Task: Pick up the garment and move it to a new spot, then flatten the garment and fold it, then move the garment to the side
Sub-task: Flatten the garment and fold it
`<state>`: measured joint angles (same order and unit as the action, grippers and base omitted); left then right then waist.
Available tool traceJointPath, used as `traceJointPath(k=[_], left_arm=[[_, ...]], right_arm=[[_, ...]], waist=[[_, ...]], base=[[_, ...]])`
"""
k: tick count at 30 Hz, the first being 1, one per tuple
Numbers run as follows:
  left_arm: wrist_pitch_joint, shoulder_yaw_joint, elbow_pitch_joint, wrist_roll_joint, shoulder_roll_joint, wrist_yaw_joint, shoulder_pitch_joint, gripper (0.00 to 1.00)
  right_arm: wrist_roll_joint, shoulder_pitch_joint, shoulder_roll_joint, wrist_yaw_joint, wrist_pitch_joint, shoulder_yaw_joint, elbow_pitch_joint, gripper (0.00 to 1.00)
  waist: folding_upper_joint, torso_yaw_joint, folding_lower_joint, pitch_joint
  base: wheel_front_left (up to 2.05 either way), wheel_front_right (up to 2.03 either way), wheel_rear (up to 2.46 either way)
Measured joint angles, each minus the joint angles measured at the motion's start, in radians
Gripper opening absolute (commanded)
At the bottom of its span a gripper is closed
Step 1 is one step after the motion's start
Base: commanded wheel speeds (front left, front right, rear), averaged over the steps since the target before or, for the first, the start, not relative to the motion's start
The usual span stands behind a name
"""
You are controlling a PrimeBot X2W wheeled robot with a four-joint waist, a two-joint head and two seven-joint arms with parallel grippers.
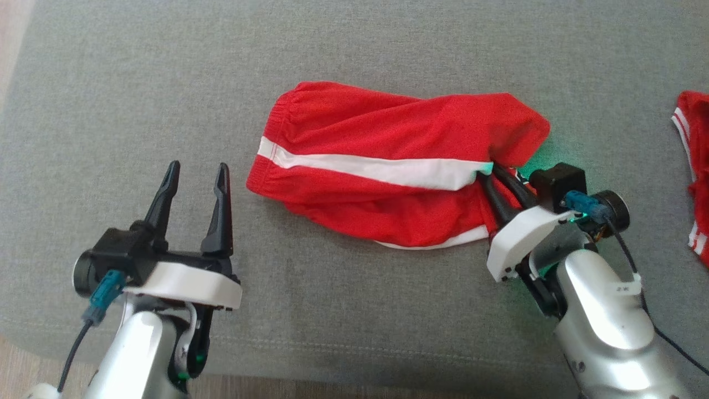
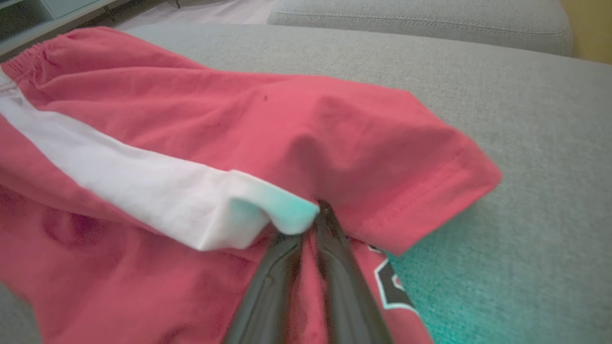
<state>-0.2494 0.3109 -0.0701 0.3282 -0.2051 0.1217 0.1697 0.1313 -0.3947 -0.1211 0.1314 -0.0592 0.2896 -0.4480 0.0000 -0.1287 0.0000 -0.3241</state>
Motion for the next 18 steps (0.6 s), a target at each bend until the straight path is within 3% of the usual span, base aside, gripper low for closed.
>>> traceJointPath(k=[8, 12, 18], left_arm=[[0.000, -0.003, -0.008, 0.000, 0.006, -0.008, 0.001, 1.00], [0.000, -0.008, -0.010, 0.000, 0.007, -0.008, 0.000, 1.00], [0.000, -0.015, -0.010, 0.000, 0.007, -0.007, -0.004, 1.00]], right_arm=[[0.028, -0.019, 0.001, 0.000, 0.053, -0.009, 0.009, 0.00], [0.036, 0.045, 0.004, 0.000, 0.041, -0.040, 0.108, 0.00], [0.035, 0.234, 0.009, 0.000, -0.070, -0.119, 0.299, 0.00]], waist=[[0.0000, 0.009, 0.0000, 0.009], [0.0000, 0.022, 0.0000, 0.024], [0.0000, 0.050, 0.0000, 0.041]], base=[[0.00, 0.00, 0.00], [0.00, 0.00, 0.00], [0.00, 0.00, 0.00]])
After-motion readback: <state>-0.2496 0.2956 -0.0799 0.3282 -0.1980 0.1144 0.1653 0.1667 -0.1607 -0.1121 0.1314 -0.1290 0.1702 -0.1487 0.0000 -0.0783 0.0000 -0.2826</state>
